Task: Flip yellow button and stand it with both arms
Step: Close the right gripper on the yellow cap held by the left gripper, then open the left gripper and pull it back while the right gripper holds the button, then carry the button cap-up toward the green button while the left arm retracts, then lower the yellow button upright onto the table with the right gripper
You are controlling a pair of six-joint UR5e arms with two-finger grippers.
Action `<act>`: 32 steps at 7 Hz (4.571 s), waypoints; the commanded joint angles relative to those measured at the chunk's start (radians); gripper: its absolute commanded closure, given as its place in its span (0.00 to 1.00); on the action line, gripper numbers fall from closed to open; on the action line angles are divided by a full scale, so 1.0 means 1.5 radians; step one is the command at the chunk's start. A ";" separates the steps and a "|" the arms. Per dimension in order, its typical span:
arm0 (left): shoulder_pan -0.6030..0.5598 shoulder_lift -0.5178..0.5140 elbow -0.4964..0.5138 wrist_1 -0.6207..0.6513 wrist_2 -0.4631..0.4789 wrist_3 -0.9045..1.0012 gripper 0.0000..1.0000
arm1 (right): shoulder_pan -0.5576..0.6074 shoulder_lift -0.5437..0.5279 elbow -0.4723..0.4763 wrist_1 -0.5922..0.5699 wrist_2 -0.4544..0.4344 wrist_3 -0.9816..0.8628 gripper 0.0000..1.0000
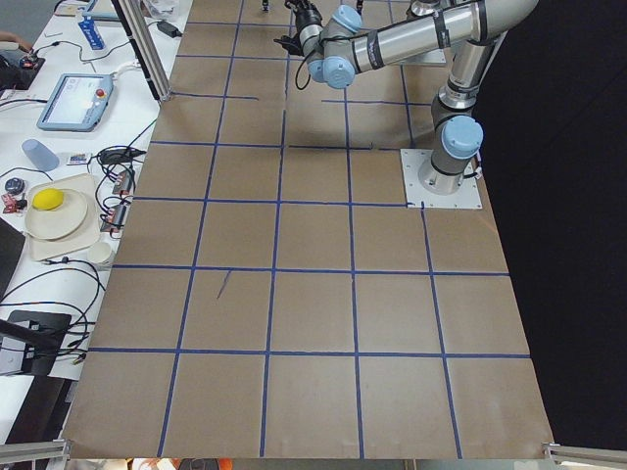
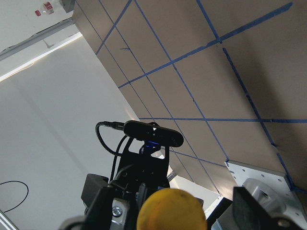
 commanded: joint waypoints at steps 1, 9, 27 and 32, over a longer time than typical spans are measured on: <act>0.001 0.002 0.002 0.000 0.000 -0.001 0.97 | 0.000 -0.004 -0.001 0.002 0.000 0.003 0.26; 0.007 0.013 0.011 0.001 0.005 -0.062 0.40 | -0.006 -0.007 -0.003 0.007 0.036 0.001 0.81; 0.061 0.087 0.167 0.386 1.294 -0.066 0.00 | -0.294 -0.013 0.266 -0.539 -0.728 -0.325 0.95; 0.048 0.088 0.159 0.389 1.292 -0.068 0.00 | -0.429 0.025 0.333 -0.750 -0.655 -0.679 0.94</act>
